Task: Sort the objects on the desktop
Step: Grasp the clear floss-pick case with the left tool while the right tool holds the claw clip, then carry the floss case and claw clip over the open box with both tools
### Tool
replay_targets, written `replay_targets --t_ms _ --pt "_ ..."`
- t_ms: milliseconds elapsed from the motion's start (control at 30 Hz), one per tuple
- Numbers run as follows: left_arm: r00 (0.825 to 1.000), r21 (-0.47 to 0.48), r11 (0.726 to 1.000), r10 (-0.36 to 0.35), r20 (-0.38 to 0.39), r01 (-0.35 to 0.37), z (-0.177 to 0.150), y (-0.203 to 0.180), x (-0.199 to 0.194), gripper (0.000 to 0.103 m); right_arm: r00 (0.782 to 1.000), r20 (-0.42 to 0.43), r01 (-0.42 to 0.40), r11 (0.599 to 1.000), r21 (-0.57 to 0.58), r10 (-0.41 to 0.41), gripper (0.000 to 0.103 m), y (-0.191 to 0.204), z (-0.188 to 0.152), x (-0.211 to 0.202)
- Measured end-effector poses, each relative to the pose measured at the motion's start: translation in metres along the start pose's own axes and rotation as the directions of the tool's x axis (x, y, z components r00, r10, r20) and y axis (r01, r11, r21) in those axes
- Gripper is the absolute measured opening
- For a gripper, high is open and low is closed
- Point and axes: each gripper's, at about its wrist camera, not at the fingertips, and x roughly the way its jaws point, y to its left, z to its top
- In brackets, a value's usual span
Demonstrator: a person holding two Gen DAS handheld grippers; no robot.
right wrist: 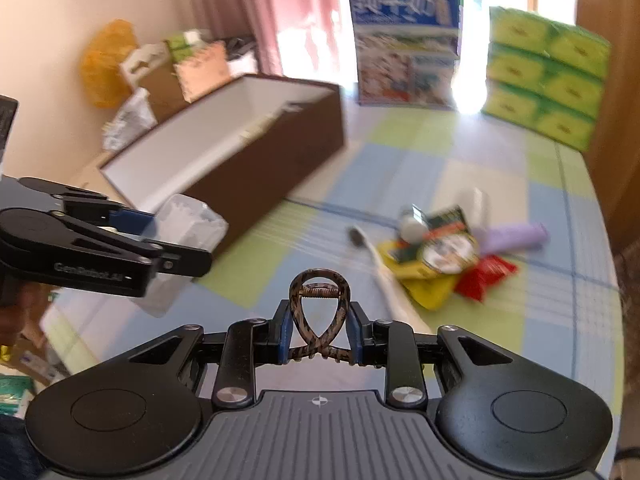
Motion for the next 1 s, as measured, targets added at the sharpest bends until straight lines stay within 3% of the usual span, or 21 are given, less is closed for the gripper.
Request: replay_targets --t_ms 333,567,767,1000 --pt "0.996 -0.058 0.996 0.076 0.056 -0.073 0.002 0.066 -0.045 0.052 0.993 0.017 -0.111 0.984 -0.140 0.114 0.025 0.066 0.031 0.022" --pt "0.987 -0.051 0.992 0.118 0.106 -0.113 0.016 0.117 -0.059 0.052 0.986 0.060 -0.141 0.963 -0.229 0.158 0.025 0.111 0.071 0.051" --pt "0.983 -0.026 0.990 0.144 0.116 -0.142 0.039 0.159 -0.055 0.052 0.980 0.081 -0.151 0.948 -0.280 0.180 0.025 0.134 0.110 0.089" --pt "0.991 -0.015 0.992 0.127 0.053 -0.126 0.061 0.198 -0.020 0.052 0.990 0.027 -0.123 0.943 -0.309 0.138 0.025 0.139 0.135 0.143"
